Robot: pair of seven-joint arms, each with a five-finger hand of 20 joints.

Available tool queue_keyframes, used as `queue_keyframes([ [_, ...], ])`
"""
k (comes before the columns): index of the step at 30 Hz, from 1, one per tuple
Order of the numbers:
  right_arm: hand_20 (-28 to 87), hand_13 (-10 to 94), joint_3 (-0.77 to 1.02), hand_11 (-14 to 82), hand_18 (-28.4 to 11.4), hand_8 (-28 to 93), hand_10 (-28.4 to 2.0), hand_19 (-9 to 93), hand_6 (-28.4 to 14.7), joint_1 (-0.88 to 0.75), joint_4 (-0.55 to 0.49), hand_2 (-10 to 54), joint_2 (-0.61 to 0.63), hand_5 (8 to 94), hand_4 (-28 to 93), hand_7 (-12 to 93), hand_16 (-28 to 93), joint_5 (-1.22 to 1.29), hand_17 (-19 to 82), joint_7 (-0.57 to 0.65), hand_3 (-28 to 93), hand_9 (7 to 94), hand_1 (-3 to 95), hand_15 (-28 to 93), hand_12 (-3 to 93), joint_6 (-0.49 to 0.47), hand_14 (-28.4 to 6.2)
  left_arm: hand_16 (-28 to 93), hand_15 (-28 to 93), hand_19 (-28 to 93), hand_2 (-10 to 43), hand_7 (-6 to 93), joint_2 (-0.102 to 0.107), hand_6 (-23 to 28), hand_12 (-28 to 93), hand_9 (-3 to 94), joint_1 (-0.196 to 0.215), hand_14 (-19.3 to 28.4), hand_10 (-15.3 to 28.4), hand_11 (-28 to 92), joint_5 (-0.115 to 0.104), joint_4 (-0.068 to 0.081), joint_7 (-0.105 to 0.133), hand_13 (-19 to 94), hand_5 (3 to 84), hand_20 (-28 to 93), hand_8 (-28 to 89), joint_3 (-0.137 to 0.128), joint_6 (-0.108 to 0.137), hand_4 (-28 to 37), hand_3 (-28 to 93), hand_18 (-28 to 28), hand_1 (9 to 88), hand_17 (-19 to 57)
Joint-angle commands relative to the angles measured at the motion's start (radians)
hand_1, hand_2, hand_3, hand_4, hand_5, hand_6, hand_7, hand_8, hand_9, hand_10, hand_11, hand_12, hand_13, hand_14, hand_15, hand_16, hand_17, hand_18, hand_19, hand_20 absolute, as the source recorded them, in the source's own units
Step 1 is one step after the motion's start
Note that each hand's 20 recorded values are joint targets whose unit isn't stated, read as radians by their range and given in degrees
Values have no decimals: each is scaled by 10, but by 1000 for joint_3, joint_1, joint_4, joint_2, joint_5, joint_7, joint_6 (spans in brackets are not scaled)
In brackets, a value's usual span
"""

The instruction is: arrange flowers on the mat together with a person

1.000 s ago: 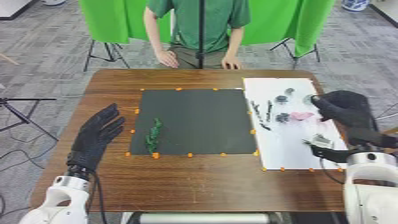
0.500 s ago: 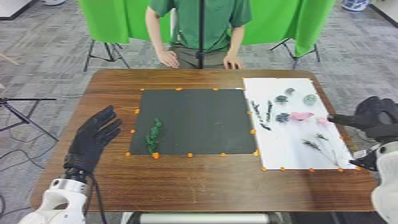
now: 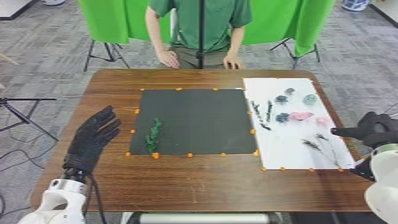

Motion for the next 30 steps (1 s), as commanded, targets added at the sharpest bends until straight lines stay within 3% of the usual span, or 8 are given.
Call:
queue_keyframes([
  [1,338,617,-66,581,-196,-147,-140,733,-32,0,46,-95,10,638,-283,498,263,-37,283,-5,536,651,302,781,413,51,-130,-23,236,451,-22,201,-1,41,122,214,14,142,113,257,-4,2,-3,223,311,28,-110,-3,10,-283,694,216,274,-95],
  [5,333,635,-95,579,-195,-147,-133,742,-24,11,70,-95,16,668,-283,483,266,-55,296,-5,517,672,336,780,413,60,-127,-23,237,452,-21,201,0,40,122,215,16,142,114,258,-6,1,-4,223,311,29,-110,-1,8,-283,693,216,274,-95],
  [15,315,645,-123,575,-195,-140,-131,753,-19,38,105,-95,17,679,-283,483,273,-49,302,30,496,682,358,777,423,-21,-123,-24,238,452,-22,199,2,40,123,215,17,142,113,257,-7,1,-5,224,310,28,-109,-1,11,-283,695,216,273,-94],
  [19,311,646,-130,578,-196,-144,-129,756,-17,42,106,-95,13,680,-283,491,274,-47,303,44,611,683,299,778,420,-39,-124,-24,237,452,-23,199,4,40,123,215,11,142,113,257,-4,4,-6,224,311,28,-109,1,2,-283,695,216,273,-94],
  [30,305,667,-147,588,-195,-153,-117,768,-4,31,136,-95,17,707,-283,515,280,-51,317,28,700,705,308,785,419,-9,-120,-24,239,452,-22,199,8,41,122,215,6,143,113,254,-8,9,-5,224,311,28,-109,7,-1,-283,694,216,271,-95],
])
